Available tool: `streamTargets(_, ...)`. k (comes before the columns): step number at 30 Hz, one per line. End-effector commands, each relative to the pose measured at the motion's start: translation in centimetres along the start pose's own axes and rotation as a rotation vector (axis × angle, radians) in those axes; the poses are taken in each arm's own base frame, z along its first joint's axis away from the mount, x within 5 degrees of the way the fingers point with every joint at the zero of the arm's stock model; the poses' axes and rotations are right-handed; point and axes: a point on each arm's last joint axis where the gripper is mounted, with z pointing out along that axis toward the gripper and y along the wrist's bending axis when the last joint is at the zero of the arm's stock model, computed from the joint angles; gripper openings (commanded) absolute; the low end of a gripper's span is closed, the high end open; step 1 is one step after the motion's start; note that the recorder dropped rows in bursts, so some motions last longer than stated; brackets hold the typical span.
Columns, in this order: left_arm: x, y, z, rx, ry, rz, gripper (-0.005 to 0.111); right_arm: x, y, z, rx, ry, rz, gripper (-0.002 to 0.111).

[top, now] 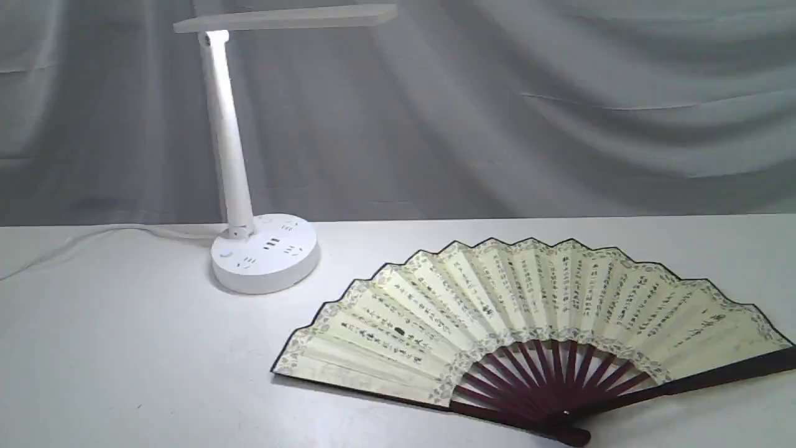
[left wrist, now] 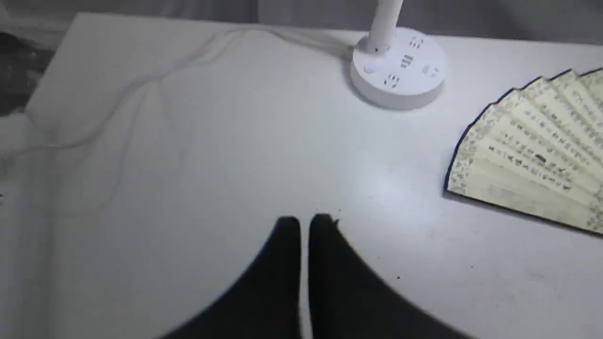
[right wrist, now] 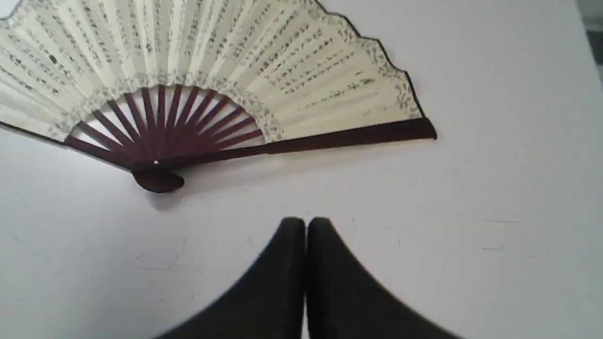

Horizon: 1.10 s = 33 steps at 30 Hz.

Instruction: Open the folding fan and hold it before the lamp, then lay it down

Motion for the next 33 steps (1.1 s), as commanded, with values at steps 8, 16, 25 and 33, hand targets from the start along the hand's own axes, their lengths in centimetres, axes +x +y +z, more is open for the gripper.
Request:
streamTargets(8,6.1,0.3,-9.2,0.010,-0.231,-0.003,0.000,5.7,1.0,-7.9,0.032,-0.175,-0.020,0.000)
streamTargets(16,10.0,0.5,-13.3,0.030,-0.417,-0.055,0.000,9.1,0.8,-10.9,0.050,-0.322,-0.027,0.000)
streamTargets(25,14.4,1.2,-16.0,-0.023,-0.586,-0.051,0.000,11.2,0.7,-12.5,0.072,-0.425,-0.003,0.000)
streamTargets(33,14.5,1.4,-12.7,-0.008,-0.471,-0.036,0.000,11.5,0.7,-10.8,0.075,-0.366,0.008,0.000)
